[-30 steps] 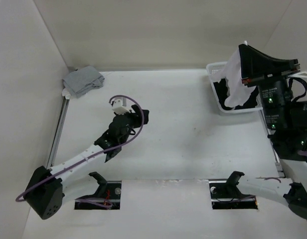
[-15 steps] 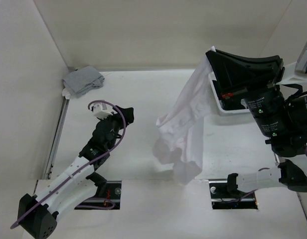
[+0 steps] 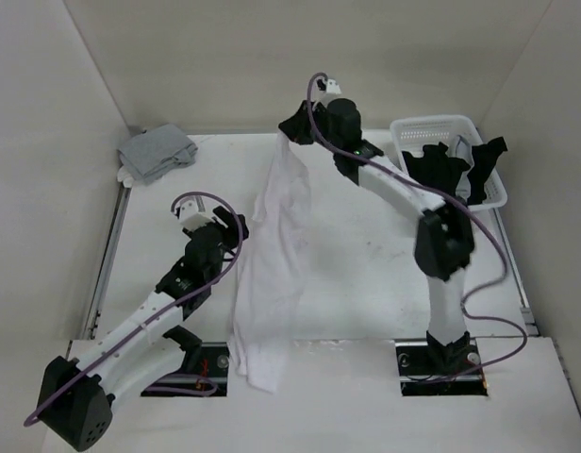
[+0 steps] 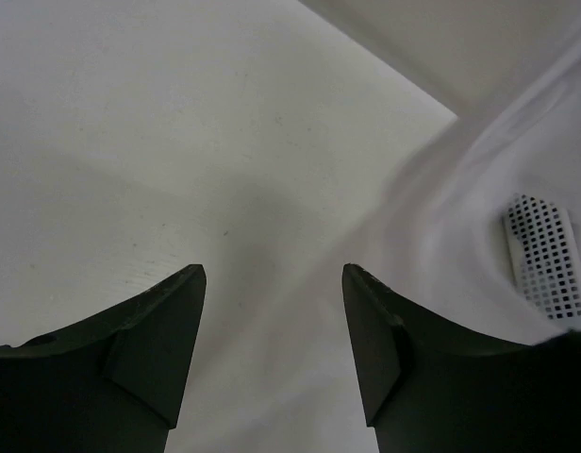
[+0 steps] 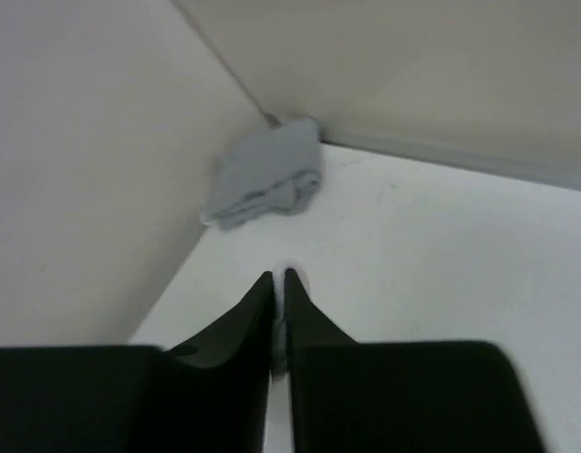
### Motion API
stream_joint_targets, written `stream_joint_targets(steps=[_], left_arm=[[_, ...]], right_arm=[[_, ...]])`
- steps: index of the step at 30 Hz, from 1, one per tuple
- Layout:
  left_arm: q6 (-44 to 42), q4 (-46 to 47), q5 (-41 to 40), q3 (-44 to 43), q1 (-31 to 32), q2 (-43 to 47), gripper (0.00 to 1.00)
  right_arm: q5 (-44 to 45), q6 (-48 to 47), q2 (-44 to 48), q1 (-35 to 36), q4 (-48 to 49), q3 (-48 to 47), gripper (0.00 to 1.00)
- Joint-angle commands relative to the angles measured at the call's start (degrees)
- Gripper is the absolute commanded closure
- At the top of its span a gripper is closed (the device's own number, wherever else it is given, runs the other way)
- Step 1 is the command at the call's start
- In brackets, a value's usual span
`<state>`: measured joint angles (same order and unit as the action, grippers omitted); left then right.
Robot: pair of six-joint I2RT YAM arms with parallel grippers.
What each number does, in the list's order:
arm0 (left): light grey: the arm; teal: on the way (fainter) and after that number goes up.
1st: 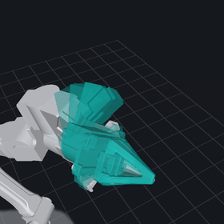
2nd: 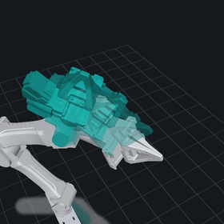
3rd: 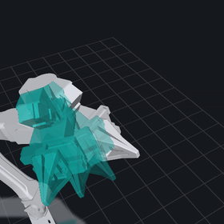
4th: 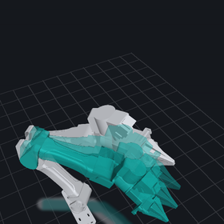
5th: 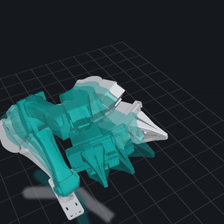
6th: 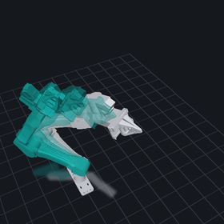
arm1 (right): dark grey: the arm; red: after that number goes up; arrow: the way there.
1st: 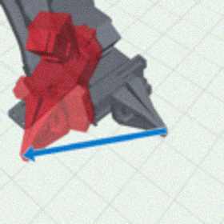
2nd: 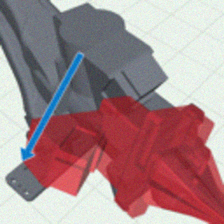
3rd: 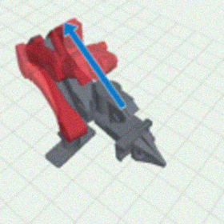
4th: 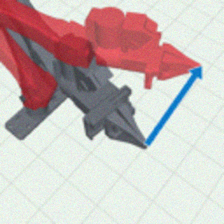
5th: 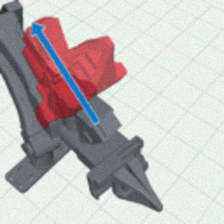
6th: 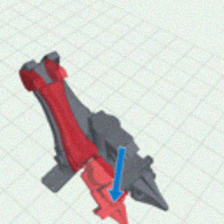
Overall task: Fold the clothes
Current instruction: Flatten the tank top out
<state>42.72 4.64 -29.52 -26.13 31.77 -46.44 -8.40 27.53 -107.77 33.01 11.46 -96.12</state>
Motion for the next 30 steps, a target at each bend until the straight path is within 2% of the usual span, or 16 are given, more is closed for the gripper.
stream_joint_targets(steps=[1,2,4,6,8,9,10,11,13,14,15,18,24,30], left_arm=[[1.22,-1.03,-2.56,0.82,0.09,-1.9,0.42],[1.4,-1.91,-3.26,0.73,0.26,-2.43,0.42],[1.75,-2.79,-4.49,0.73,0.09,-3.91,0.42],[1.84,-2.97,-4.76,0.82,-0.44,-5.24,0.42],[2.45,-3.59,-4.67,0.73,-1.49,-7.7,0.43],[3.24,-4.37,-4.06,0.56,-2.28,-8.66,0.46],[3.68,-4.9,-3.71,0.47,-2.63,-9.11,0.48],[3.86,-5.87,-2.92,0.38,-3.16,-9.55,0.52],[3.95,-6.84,-2.04,0.64,-4.12,-9.81,0.61],[4.04,-7.54,-1.08,0.99,-4.83,-9.9,0.66],[4.13,-8.15,-0.46,1.17,-5.44,-9.9,0.68],[5.18,-10.79,2.26,2.48,-7.55,-10.6,0.67],[5.53,-12.56,6.4,5.56,-9.14,-12.18,0.53],[5.01,-12.12,8.86,5.04,-8.61,-15.35,0.51]], right_arm=[[-4.98,7.71,-16.22,-8.88,-10.89,-28.54,0.58],[-2.35,7.19,-15.9,-9.5,-15.29,-30.08,0.46],[0.04,5.44,-11.7,-9.68,-15.86,-24.07,0.43],[4.6,3.86,-0.91,-6.19,-12.01,-4.86,0.45],[9.08,3.85,5.35,-0.92,-10.5,10.18,0.7],[11.2,3.67,7.29,2.5,-10.85,16.77,0.91],[12.43,3.41,8.18,4.45,-11.81,20.06,0.96],[14.19,3.23,9.06,7.25,-12.77,24.27,0.97],[16.39,2.88,9.68,10.34,-13.48,28.16,0.9],[18.14,2.62,9.94,13.14,-13.4,31.22,0.74],[19.29,1.83,9.77,15.26,-13.4,32.73,0.63],[22.02,1.74,8.01,17.91,-13.84,33.71,0.58],[24.75,3.41,5.29,18.18,-13.92,33.8,0.55],[24.93,4.11,-1.65,16.6,-17.7,28.18,0.55]])
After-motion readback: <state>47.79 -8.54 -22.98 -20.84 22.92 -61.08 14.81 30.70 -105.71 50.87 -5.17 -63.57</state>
